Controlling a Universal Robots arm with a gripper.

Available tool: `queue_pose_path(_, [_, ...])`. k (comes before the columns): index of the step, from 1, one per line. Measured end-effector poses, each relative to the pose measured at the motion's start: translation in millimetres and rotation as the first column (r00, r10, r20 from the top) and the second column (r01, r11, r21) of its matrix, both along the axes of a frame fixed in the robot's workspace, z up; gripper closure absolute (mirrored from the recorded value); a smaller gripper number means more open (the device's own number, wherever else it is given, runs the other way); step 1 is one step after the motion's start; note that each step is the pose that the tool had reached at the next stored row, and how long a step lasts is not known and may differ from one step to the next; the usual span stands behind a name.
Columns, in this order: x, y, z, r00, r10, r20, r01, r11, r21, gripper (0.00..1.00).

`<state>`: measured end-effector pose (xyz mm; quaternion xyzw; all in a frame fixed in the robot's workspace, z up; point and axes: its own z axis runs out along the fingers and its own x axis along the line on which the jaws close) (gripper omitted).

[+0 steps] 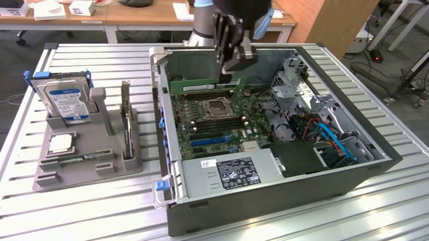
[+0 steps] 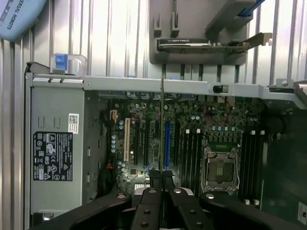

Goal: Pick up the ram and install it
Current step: 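Pick up the ram and move it above insertion slot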

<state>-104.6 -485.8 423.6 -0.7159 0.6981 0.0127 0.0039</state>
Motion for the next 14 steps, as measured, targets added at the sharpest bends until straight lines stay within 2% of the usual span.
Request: queue_pose_path(14, [48.0, 0.0, 0.0, 1.0000, 0.000, 0.0001, 0.000, 1.0000, 0.0002, 0.89])
